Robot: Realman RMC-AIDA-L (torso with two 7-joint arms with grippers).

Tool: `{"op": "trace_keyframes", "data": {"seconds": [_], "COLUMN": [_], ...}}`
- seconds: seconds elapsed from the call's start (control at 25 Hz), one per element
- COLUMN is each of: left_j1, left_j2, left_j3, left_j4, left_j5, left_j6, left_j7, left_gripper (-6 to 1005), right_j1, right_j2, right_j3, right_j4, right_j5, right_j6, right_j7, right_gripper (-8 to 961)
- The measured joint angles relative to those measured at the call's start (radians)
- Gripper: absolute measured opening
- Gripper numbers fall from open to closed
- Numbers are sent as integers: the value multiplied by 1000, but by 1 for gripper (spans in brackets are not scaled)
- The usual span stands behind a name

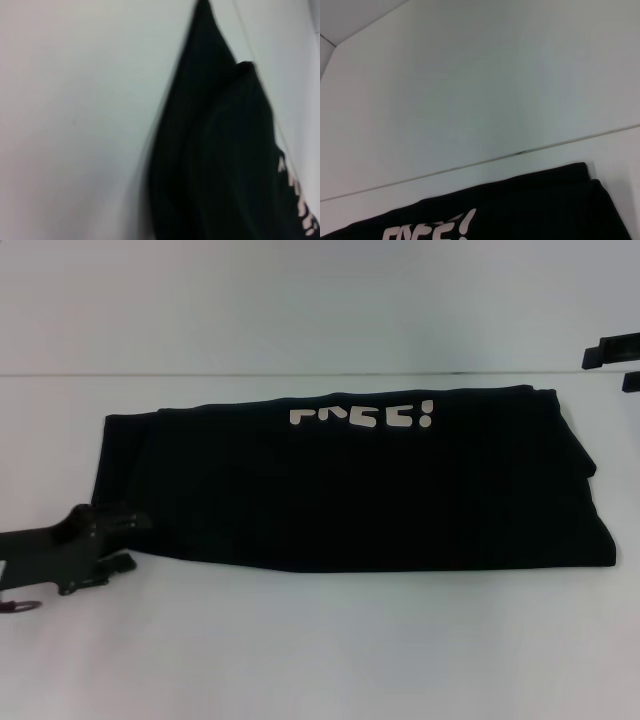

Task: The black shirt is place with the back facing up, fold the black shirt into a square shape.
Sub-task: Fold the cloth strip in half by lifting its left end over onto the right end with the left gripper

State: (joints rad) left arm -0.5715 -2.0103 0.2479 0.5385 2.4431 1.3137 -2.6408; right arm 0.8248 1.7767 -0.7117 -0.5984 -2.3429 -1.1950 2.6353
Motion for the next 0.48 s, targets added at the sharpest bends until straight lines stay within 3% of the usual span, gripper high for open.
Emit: {"op": "trace_keyframes", "data": {"seconds": [0.48], "left_j1": [-57], "left_j2": [-9], "left_j3": [-5], "left_j4": [-115], "left_j5": [-30], "left_j6": [-160], "left_j7": [7], "left_gripper": [676], "right_j1": [-3], "right_j2": [0], "right_j3": [0], "right_j4": [0], "right_j5": [1], "right_j6": [-2], "right_j7": [0], "right_gripper": [808]}}
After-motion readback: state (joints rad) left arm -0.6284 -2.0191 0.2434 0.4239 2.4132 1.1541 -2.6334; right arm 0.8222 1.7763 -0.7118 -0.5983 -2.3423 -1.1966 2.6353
